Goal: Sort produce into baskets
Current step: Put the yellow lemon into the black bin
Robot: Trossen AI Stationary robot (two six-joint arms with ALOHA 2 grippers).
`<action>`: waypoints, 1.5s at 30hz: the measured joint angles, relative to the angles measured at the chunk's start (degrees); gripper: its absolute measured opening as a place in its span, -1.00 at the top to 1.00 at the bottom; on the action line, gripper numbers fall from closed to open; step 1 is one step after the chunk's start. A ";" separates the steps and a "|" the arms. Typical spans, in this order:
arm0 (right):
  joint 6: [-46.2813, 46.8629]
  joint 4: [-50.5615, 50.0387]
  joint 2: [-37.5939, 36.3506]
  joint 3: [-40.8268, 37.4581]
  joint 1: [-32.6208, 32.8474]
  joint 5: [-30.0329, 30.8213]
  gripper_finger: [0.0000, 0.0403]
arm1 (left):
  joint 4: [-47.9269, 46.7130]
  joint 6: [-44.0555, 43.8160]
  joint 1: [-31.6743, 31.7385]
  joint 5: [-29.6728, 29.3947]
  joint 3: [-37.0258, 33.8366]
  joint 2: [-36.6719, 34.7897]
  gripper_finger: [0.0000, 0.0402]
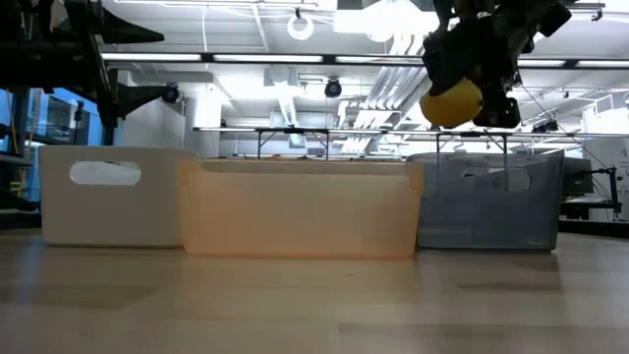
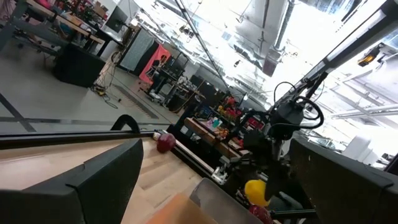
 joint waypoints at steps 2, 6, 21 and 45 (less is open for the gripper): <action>-0.31 0.30 0.00 0.01 0.00 2.79 0.06 | -0.02 0.00 -0.01 0.00 -0.01 0.01 -0.94; -0.90 0.87 0.00 0.07 -0.46 6.60 0.06 | -0.01 0.00 -0.01 0.02 0.01 0.01 -0.94; -4.00 0.90 -0.02 0.09 -1.18 0.23 -0.73 | -0.02 0.00 -0.01 0.02 0.01 -0.01 -0.94; 18.51 -14.75 -8.72 0.20 23.53 -10.43 -0.87 | -0.02 0.00 0.00 0.00 0.01 0.00 -0.94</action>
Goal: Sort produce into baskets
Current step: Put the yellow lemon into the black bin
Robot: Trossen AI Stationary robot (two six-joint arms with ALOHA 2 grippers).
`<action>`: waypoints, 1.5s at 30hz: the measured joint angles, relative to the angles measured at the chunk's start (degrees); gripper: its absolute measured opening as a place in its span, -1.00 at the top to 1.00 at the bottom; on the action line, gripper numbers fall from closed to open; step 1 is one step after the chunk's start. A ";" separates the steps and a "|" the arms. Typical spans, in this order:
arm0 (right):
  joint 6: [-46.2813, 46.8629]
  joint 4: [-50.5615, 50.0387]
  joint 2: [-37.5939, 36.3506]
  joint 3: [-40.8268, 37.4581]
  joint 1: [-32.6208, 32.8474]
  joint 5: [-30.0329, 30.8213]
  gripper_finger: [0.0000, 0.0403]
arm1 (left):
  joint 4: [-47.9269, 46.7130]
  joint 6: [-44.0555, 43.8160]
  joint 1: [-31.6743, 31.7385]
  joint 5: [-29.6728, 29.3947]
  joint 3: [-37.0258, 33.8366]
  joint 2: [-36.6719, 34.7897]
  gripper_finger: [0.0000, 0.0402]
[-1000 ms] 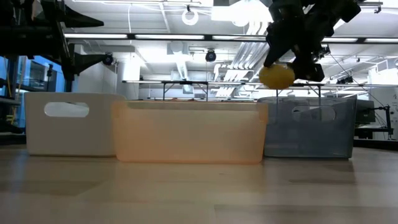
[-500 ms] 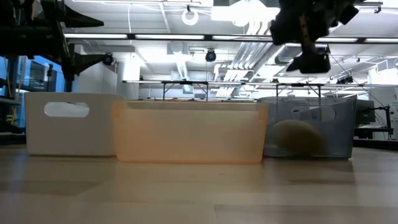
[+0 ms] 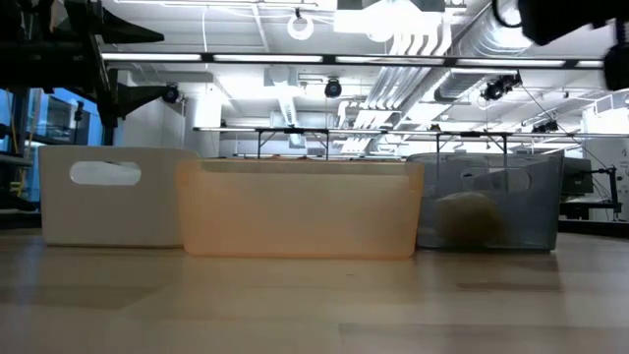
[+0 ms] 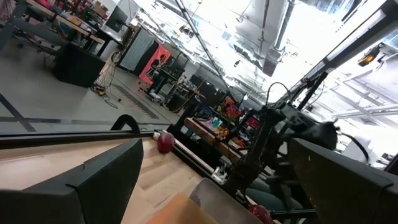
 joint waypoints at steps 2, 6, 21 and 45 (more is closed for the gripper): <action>1.77 -0.02 0.00 0.00 3.36 0.15 -0.87 | 0.00 0.00 0.01 0.02 0.00 0.00 -0.94; 6.20 -0.02 0.47 0.00 8.74 0.43 -0.87 | 0.00 0.00 0.01 0.01 0.00 0.01 -0.94; 23.20 -0.12 22.78 -0.07 21.40 -11.04 -0.87 | 0.00 0.00 0.00 0.01 -0.02 0.01 -0.94; 31.93 3.78 35.43 -0.04 30.41 -19.10 -0.87 | 0.00 0.00 0.02 0.02 -0.01 0.00 -0.94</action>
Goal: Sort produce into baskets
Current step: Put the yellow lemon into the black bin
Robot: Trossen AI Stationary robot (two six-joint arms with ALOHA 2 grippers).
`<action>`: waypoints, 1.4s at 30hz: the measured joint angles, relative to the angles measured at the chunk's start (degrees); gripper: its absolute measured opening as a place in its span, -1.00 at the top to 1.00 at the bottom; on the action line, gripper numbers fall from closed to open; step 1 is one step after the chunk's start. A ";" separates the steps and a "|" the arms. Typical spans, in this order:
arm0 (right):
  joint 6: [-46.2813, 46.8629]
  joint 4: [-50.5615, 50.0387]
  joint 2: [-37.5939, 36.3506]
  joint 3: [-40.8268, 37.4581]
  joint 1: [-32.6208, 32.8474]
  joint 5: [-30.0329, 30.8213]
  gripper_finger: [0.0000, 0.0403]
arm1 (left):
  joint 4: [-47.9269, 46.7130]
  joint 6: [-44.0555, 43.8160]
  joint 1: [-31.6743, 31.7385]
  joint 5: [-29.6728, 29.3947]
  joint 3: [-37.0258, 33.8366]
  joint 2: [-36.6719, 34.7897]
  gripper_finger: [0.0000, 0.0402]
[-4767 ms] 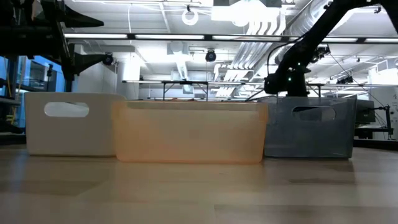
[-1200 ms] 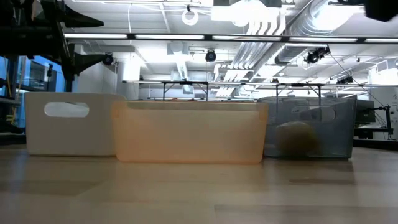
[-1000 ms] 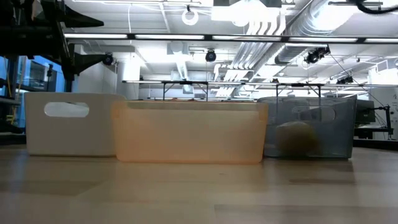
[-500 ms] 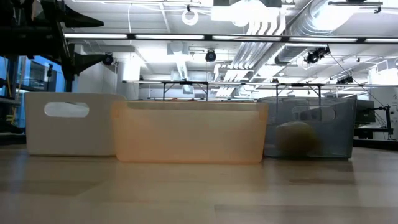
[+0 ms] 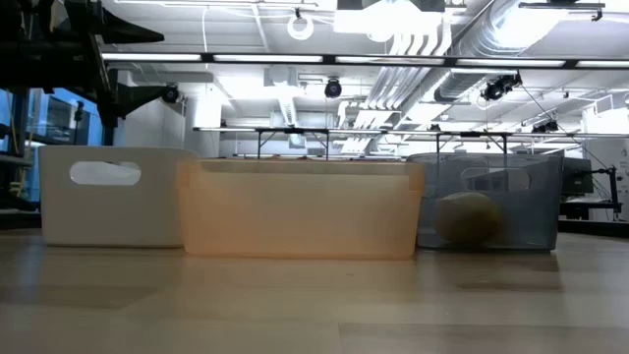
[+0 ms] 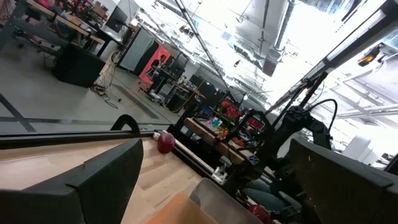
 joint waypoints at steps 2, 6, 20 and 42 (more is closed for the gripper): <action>0.01 0.04 0.72 0.00 0.00 -0.05 -0.87 | 0.00 0.00 -0.01 -0.01 0.01 0.00 -0.94; 0.01 0.58 2.32 -0.02 -0.02 -0.28 -0.80 | 0.00 0.00 -0.02 -0.02 0.01 0.00 -0.94; -4.58 -3.41 3.19 3.48 -0.07 -3.51 0.10 | 0.00 0.00 -0.02 -0.02 -0.01 0.01 -0.94; -48.67 -26.30 3.04 37.21 -27.89 51.22 -0.03 | 0.00 0.00 -0.02 -0.02 0.00 0.00 -0.94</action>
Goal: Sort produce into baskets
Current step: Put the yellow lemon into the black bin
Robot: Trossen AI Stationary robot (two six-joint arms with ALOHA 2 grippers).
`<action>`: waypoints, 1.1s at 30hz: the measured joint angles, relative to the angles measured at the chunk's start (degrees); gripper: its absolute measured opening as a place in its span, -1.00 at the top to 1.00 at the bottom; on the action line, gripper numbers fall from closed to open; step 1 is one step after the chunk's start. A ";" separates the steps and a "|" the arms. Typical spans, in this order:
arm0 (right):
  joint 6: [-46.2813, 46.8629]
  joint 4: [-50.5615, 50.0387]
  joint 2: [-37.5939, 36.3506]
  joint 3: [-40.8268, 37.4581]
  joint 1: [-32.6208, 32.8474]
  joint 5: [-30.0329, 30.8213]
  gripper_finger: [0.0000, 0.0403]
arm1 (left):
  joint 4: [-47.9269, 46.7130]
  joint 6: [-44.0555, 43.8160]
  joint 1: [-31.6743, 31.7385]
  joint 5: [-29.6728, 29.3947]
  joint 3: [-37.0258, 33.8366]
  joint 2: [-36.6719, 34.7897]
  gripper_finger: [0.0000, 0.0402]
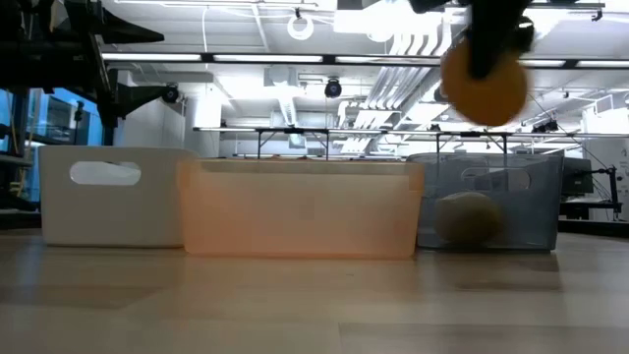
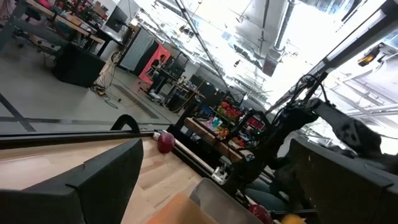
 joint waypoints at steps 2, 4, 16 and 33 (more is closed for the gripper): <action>-3.88 -3.41 0.00 0.64 -2.04 6.58 -0.03 | 0.01 0.00 0.02 0.00 0.00 -0.01 -0.94; -7.27 -4.56 0.00 -0.16 -4.27 9.74 -0.03 | 0.00 0.00 0.02 -0.01 0.01 0.00 -0.94; -9.63 -3.08 -0.30 -5.43 -13.84 5.76 -0.04 | 0.00 0.00 0.00 -0.01 0.01 -0.01 -0.94; -9.28 -4.07 -0.61 -5.59 -15.43 3.78 -0.52 | 0.00 0.00 0.01 -0.01 0.00 0.01 -0.94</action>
